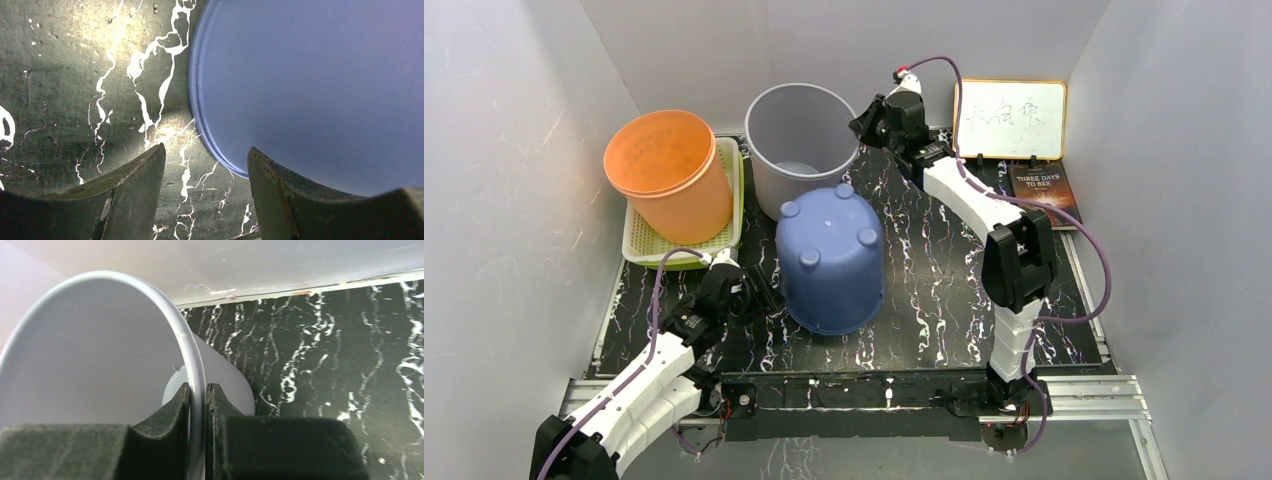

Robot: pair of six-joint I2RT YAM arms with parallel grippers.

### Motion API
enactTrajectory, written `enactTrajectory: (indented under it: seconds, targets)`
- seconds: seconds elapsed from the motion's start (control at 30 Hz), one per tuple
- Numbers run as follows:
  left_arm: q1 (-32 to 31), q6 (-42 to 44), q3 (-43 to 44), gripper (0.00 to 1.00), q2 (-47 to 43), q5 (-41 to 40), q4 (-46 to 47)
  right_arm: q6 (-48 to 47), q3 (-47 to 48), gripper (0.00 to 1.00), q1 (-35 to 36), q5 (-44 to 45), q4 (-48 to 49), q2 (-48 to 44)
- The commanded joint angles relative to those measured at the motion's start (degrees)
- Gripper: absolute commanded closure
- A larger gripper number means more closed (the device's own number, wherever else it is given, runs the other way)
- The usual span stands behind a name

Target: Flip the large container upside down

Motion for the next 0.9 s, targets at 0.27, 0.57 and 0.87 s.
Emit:
enactTrajectory:
  seconds: [0.27,0.57,0.87]
  targets:
    - [-0.1,1.2,-2.3,0.4,-1.0,1.1,0.1,8.1,-24.9,1.0,-8.5,-0.3,17.3,-10.7]
    - [0.0,1.2,-1.9,0.4,-1.8,0.3,-1.4,9.7,-21.6,0.92,-9.8,5.9,12.3,-5.4]
    - [-0.1,1.5,-2.4,0.4,0.1,0.8,-0.2,7.9,-27.1,0.53,-10.5,5.2,10.8,-1.4]
